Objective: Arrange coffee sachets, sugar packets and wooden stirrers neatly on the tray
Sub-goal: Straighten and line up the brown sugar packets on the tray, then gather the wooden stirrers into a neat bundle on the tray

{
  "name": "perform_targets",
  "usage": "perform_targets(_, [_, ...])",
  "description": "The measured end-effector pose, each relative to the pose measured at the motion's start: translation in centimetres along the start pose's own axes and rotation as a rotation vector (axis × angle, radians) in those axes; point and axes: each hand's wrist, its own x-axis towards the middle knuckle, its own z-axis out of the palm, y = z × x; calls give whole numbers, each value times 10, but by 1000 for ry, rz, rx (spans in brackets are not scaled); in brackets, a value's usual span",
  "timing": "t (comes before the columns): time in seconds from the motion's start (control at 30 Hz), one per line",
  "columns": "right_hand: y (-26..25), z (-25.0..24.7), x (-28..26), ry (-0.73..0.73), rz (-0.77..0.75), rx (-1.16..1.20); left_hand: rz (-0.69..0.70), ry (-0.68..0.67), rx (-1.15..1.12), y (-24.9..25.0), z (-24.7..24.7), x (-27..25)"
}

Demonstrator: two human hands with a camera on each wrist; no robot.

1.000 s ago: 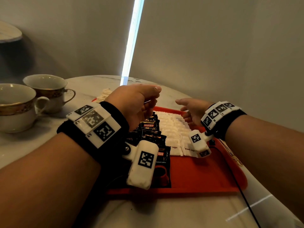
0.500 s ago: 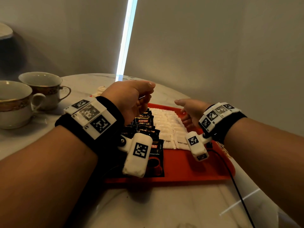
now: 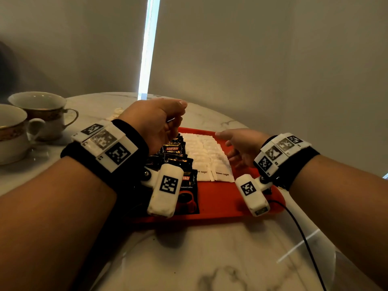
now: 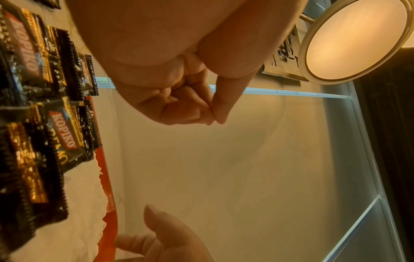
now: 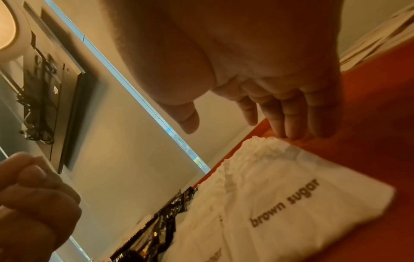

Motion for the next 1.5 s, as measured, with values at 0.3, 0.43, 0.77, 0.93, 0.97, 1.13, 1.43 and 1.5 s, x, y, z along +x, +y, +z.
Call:
perform_targets(0.3, [19, -8, -3, -29, -28, 64, 1, 2, 15, 1, 3, -2])
perform_targets(0.43, [27, -15, -7, -8, -10, -50, 2, 4, 13, 2, 3, -3])
perform_targets(0.77, [37, -48, -5, 19, -1, -59, 5, -5, 18, 0, 3, -2])
perform_targets(0.93, [57, -111, 4, 328, -52, -211, 13, -8, 20, -1, 3, 1])
perform_targets(0.97, [63, -119, 8, 363, -26, -254, 15, -9, 18, -1, 3, 1])
perform_targets(1.13, [79, -127, 22, 384, 111, -385, 22, -5, 20, -3, 3, 4])
perform_targets(1.43, [70, -96, 51, 154, 276, -197, 18, 8, 32, -5, 3, 6])
perform_targets(1.5, [70, -93, 56, 114, 263, -189, 14, 6, 38, -4, 2, 7])
